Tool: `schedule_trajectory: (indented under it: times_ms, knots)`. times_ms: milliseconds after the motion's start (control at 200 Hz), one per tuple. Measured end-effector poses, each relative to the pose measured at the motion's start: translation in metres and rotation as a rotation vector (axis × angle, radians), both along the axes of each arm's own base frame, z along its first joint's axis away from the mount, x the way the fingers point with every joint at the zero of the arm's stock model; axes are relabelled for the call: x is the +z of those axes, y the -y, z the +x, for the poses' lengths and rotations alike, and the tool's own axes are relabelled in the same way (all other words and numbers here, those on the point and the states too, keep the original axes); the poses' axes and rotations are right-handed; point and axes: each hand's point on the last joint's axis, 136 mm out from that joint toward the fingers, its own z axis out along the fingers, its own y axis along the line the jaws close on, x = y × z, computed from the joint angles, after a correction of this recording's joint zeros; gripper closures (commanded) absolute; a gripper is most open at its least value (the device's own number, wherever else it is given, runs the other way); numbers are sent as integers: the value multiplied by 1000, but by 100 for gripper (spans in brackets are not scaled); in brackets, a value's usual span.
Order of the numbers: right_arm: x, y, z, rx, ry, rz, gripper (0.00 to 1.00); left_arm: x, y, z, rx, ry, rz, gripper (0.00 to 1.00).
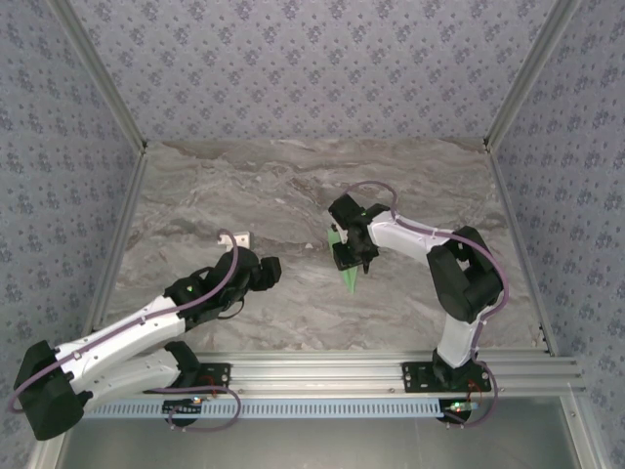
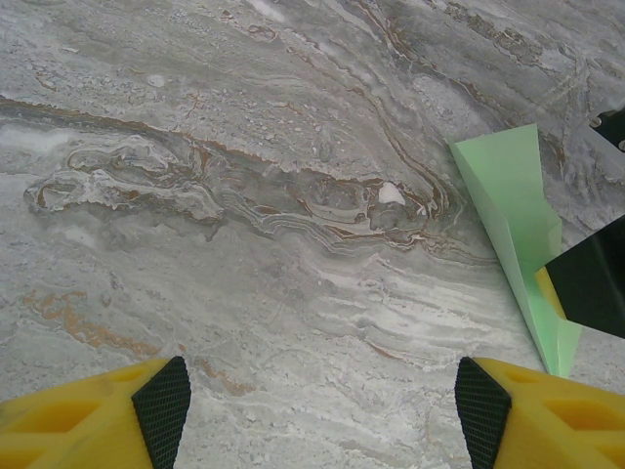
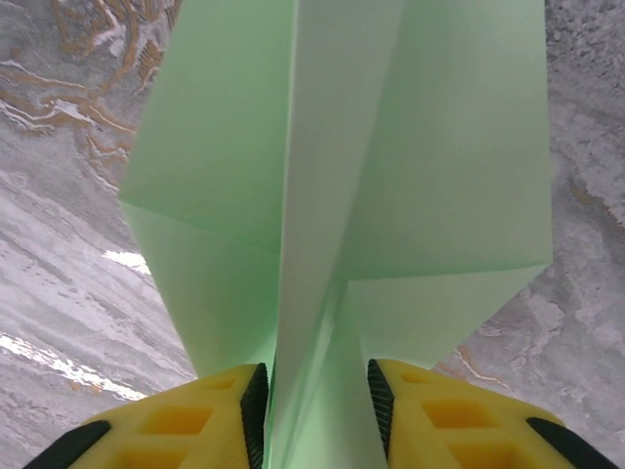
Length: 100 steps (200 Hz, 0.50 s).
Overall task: Fold a paper plane with a square sheet of paper (fold left side to right side)
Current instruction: Pick up the paper plane at the center of the table.
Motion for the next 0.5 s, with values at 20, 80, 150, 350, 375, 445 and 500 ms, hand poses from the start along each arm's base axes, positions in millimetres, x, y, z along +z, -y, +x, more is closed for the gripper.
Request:
schedule_trajectory:
  times_ms: [20,80,150,350,375,445,500]
  knots:
    - [0,0,0,1,0,1,69,0,0,0,0,0,0,25]
    - [-1,-1,0,2,-1,1,69,0,0,0,0,0,0,25]
    - [-3,-1,-1,3,-6,-2,70,0,0,0,0,0,0,25]
    - [-14,-1,-3,-5,-31,-17,75,0,0,0,0,0,0,25]
    - [-15,-1,-3,-10,-33,-18,75,0,0,0,0,0,0,25]
    - [-19,-1,-2,-16,-37,-20,76,0,0,0,0,0,0,25]
    - [-22,-2,-2,-20,-42,-22,78,0,0,0,0,0,0,25]
